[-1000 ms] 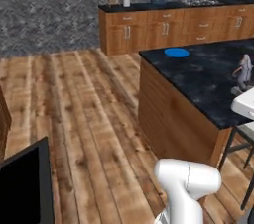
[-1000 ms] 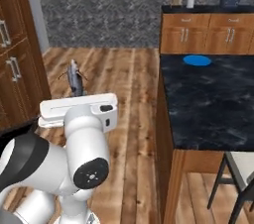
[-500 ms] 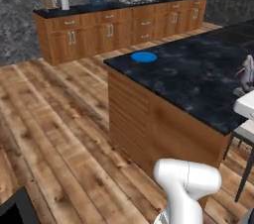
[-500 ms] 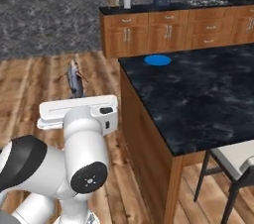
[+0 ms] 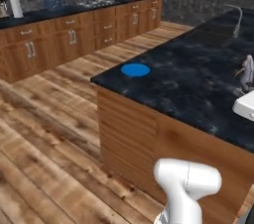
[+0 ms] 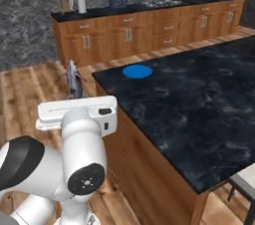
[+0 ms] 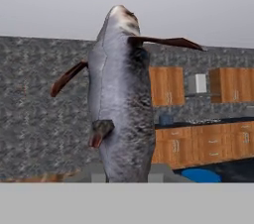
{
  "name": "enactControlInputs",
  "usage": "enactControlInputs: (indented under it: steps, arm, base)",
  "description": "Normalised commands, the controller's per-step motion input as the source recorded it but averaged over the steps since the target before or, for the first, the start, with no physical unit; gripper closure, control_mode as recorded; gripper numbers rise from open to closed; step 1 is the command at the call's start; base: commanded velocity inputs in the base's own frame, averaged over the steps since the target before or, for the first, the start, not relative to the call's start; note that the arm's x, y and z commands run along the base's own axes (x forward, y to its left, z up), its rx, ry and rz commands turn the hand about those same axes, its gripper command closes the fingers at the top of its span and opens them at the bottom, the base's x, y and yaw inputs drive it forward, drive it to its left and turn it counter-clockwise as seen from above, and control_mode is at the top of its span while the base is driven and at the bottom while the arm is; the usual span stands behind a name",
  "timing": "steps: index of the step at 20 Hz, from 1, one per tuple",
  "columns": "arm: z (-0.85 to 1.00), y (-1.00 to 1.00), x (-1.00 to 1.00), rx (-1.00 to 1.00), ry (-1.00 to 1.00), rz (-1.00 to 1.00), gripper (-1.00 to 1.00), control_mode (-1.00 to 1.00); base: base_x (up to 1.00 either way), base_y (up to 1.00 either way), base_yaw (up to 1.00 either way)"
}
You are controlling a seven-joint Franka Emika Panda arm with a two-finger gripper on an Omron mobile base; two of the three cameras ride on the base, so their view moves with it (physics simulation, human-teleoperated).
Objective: Take the fish from the oven and place it on the plate on the counter.
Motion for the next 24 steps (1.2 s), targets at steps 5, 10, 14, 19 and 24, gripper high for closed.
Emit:
enactControlInputs:
  steps: [5,10,14,19,24]
  arm:
    - [0.00,0.00,0.00,0.00,0.00,0.00,1.00,1.00]
    - [0.00,0.00,0.00,0.00,0.00,0.00,1.00,1.00]
    - [0.00,0.00,0.00,0.00,0.00,0.00,1.00,1.00]
    - [0.00,0.00,0.00,0.00,0.00,0.00,1.00,1.00]
    - [0.00,0.00,0.00,0.00,0.00,0.00,1.00,1.00]
  base:
    - [0.91,1.00,-0.42]
    - [0.95,1.00,-0.49]
    - [0.58,1.00,-0.49]
    - [0.27,0.96,-0.43]
    - [0.48,0.64,-0.37]
